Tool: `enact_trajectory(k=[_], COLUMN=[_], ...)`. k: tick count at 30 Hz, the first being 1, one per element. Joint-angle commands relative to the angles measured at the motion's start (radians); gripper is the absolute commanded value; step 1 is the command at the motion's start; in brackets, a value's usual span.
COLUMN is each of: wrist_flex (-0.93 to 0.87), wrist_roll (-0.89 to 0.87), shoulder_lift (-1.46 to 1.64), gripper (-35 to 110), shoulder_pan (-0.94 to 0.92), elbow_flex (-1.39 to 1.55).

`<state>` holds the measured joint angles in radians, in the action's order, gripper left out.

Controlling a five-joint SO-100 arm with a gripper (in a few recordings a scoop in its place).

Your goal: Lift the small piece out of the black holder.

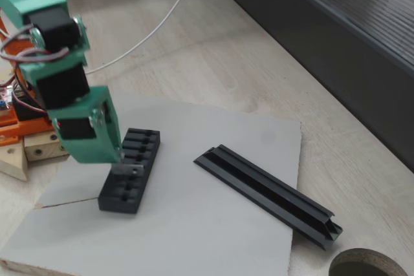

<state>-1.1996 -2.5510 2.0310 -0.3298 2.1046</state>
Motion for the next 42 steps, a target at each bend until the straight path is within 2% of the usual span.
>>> enact_trajectory(k=[1, 14, 29, 42], wrist_flex=[-0.009, 0.005, 0.005, -0.008], wrist_roll=[-0.009, -0.011, -0.011, -0.011], shoulder_lift=[0.091, 0.379, 0.394, 0.394], gripper=[5, 5, 5, 5], shoulder_pan=[-0.003, -0.003, 0.005, -0.003], elbow_flex=[-0.029, -0.055, -0.256, -0.250])
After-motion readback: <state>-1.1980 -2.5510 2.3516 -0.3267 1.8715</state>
